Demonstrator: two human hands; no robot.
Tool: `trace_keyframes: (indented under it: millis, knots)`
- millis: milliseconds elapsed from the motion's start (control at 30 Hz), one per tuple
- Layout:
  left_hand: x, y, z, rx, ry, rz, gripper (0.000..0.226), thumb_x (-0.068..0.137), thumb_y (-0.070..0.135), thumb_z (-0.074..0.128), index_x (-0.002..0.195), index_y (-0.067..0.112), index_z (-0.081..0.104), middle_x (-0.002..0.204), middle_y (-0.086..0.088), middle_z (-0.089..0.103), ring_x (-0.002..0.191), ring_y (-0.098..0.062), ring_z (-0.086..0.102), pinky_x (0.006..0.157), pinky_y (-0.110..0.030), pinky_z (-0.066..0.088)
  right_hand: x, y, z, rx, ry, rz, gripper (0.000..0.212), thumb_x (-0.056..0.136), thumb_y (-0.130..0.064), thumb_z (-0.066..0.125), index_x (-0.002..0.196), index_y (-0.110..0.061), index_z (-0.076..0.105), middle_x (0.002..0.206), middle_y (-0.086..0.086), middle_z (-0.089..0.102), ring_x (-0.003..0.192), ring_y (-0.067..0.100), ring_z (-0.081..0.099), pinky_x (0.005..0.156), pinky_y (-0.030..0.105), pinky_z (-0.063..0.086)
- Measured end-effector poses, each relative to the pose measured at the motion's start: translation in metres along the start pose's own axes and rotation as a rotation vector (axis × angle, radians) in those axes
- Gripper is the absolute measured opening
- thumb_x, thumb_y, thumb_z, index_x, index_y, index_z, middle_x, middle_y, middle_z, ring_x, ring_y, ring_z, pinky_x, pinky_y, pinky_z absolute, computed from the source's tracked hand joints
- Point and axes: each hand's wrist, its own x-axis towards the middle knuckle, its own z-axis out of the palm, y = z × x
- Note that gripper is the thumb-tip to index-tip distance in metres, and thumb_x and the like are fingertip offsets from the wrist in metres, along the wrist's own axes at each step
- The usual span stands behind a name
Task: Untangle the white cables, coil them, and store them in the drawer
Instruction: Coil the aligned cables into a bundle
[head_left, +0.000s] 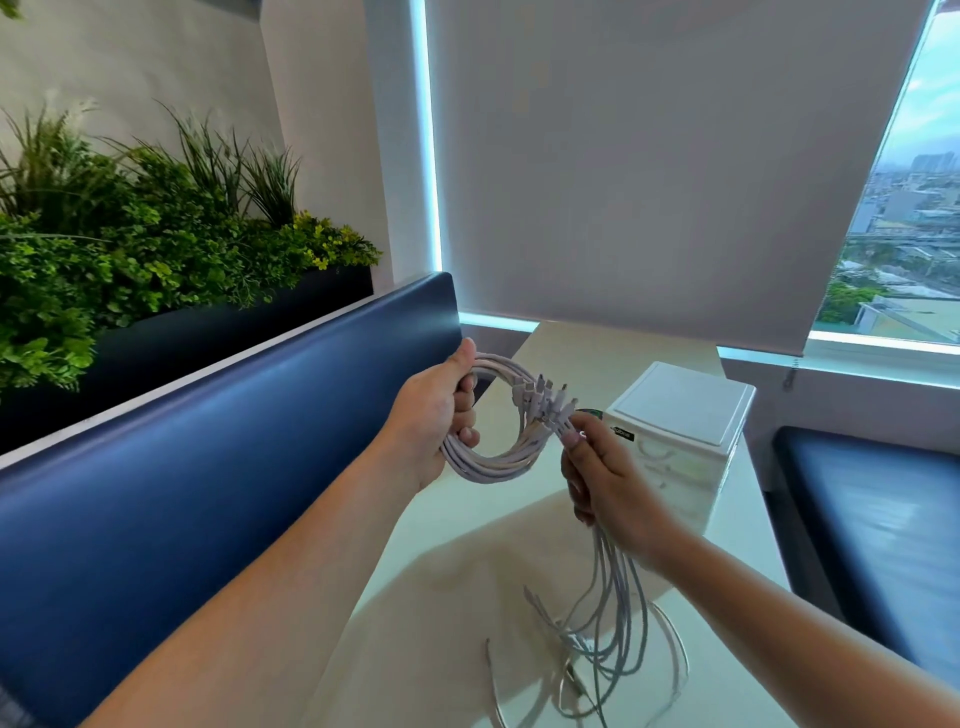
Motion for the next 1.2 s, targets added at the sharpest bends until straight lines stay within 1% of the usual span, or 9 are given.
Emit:
trace_keyframes:
  millis: [67,200,300,400,533,633,700,967,1200]
  knots:
    - [0.0,-0.002,0.002,-0.035,0.031,0.004,0.043,0.098,0.044,0.051,0.067,0.015,0.045,0.049,0.007,0.024,0.041,-0.009,0.021,0.041,-0.021,0.031,-0.003,0.005,0.004,0.046,0.018,0.035,0.035,0.104,-0.02,0.033,0.082,-0.037,0.054,0.061,-0.003,0.033,0.046,0.008,0.029,0.044,0.023,0.03]
    - [0.005,-0.001,0.004,-0.145,0.129,0.033,0.045,0.099,0.044,0.051,0.063,0.017,0.044,0.049,0.006,0.024,0.044,-0.011,0.021,0.044,-0.024,0.03,-0.014,0.014,0.014,0.128,0.04,0.101,0.021,0.104,-0.022,0.032,0.094,-0.01,0.047,0.064,0.0,0.033,0.049,0.009,0.026,0.045,0.022,0.023]
    - [0.008,-0.005,0.01,-0.217,0.193,0.035,0.045,0.098,0.045,0.052,0.062,0.018,0.044,0.048,0.007,0.025,0.043,-0.011,0.022,0.044,-0.024,0.029,-0.019,0.011,0.025,0.177,0.039,0.091,0.023,0.103,-0.027,0.032,0.086,-0.017,0.044,0.066,0.0,0.028,0.052,0.01,0.019,0.05,0.026,0.014]
    - [0.008,-0.013,0.02,-0.265,0.231,0.053,0.043,0.099,0.045,0.05,0.066,0.018,0.044,0.049,0.007,0.027,0.043,-0.01,0.024,0.043,-0.022,0.03,-0.015,0.011,0.039,0.115,0.067,0.056,0.012,0.101,-0.033,0.038,0.096,-0.026,0.045,0.069,-0.005,0.03,0.051,0.005,0.027,0.05,0.019,0.025]
    - [0.005,-0.02,0.031,-0.356,0.223,0.073,0.042,0.1,0.046,0.047,0.067,0.019,0.041,0.052,0.007,0.025,0.043,-0.009,0.021,0.039,-0.021,0.029,-0.007,0.014,0.05,0.055,0.17,0.01,0.051,0.087,-0.057,0.05,0.131,-0.033,0.038,0.08,-0.019,0.04,0.07,0.0,0.037,0.066,0.021,0.032]
    - [0.003,-0.024,0.034,-0.37,0.213,0.119,0.042,0.1,0.046,0.046,0.069,0.019,0.04,0.052,0.006,0.024,0.043,-0.009,0.021,0.04,-0.022,0.03,-0.007,0.008,0.054,0.18,0.201,0.061,0.04,0.098,-0.037,0.046,0.134,-0.023,0.037,0.058,-0.012,0.041,0.052,0.007,0.035,0.048,0.023,0.033]
    - [0.003,-0.028,0.036,-0.354,0.211,0.157,0.042,0.101,0.045,0.044,0.069,0.018,0.039,0.052,0.006,0.022,0.044,-0.009,0.021,0.042,-0.023,0.03,-0.006,0.006,0.057,0.229,0.271,0.056,0.031,0.099,-0.033,0.047,0.127,-0.021,0.043,0.062,-0.008,0.044,0.052,0.009,0.037,0.045,0.021,0.034]
    - [-0.004,-0.051,0.041,-0.272,0.256,0.2,0.039,0.102,0.042,0.041,0.072,0.017,0.04,0.06,0.003,0.026,0.052,-0.01,0.028,0.065,-0.024,0.047,0.007,0.014,0.059,0.252,0.413,0.038,0.024,0.098,-0.012,0.047,0.12,-0.022,0.05,0.08,-0.007,0.053,0.064,0.002,0.046,0.061,0.022,0.036]
    - [-0.004,-0.066,0.035,-0.309,0.152,0.094,0.042,0.1,0.047,0.042,0.073,0.014,0.042,0.052,0.002,0.039,0.053,-0.013,0.046,0.068,-0.031,0.047,0.009,0.021,0.047,0.184,0.389,0.064,0.02,0.098,-0.009,0.044,0.108,-0.023,0.053,0.072,-0.007,0.051,0.06,0.006,0.043,0.059,0.025,0.035]
